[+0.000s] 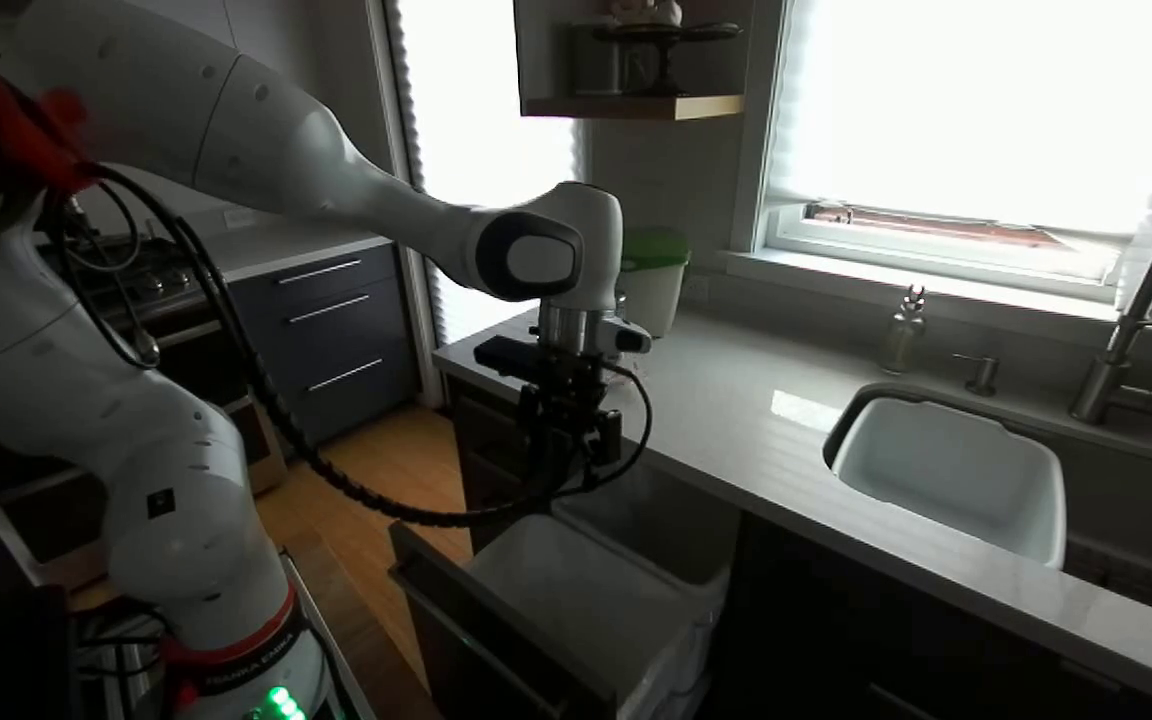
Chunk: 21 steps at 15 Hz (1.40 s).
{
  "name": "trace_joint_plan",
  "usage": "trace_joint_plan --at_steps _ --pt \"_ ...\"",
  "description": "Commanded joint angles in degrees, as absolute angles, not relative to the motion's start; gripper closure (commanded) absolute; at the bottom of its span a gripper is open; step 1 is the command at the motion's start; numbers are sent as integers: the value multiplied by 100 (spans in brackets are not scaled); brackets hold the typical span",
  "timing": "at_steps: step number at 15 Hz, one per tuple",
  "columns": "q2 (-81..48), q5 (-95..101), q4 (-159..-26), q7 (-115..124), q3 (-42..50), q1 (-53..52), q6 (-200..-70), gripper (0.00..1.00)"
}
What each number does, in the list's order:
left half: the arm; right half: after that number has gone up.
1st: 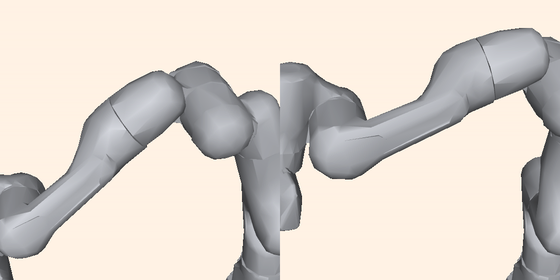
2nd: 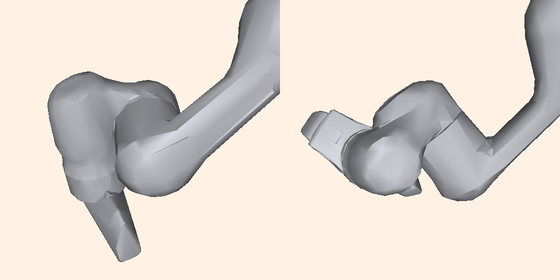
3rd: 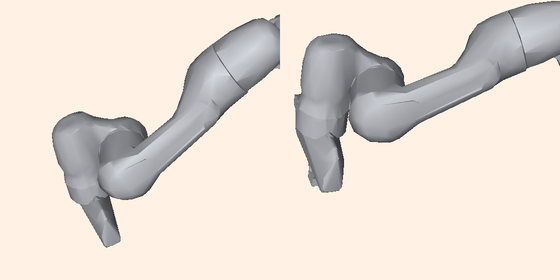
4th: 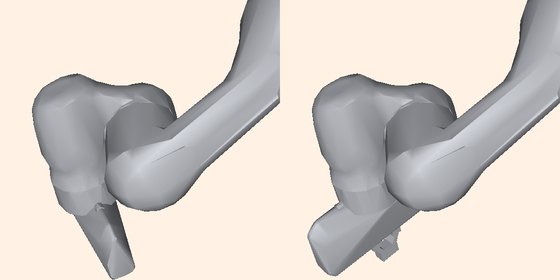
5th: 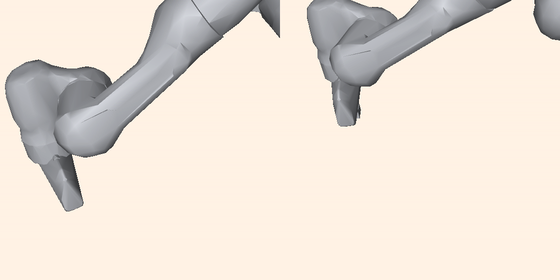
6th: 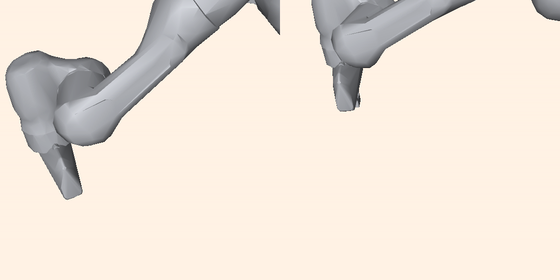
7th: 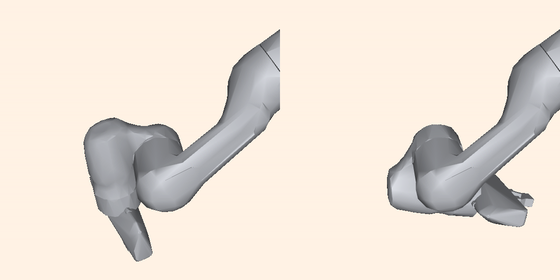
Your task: Put the wrapper from the counter in the bin at the front
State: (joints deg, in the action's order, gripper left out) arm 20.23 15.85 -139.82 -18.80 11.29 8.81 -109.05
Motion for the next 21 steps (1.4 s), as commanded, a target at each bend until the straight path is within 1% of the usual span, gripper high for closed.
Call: trace_joint_plan --at_steps 1,5,10,15,17,18,19,21 --pt "2002 1041 -13677 -2133 853 388 -10771 0" --pt "1624 -64 -13042 -1761 505 -111 -10678 0" --pt "738 -816 -12098 -441 168 -173 -11116 0" --pt "-226 -806 -11308 1040 90 -97 -11736 0" --pt "-452 -538 -11311 1657 78 -131 -12408 0" --pt "-520 -287 -11328 1687 81 -161 -12628 0" --pt "-322 -561 -11405 1330 93 -122 -12341 0" --pt "-495 -415 -11382 1496 83 -138 -12598 0"
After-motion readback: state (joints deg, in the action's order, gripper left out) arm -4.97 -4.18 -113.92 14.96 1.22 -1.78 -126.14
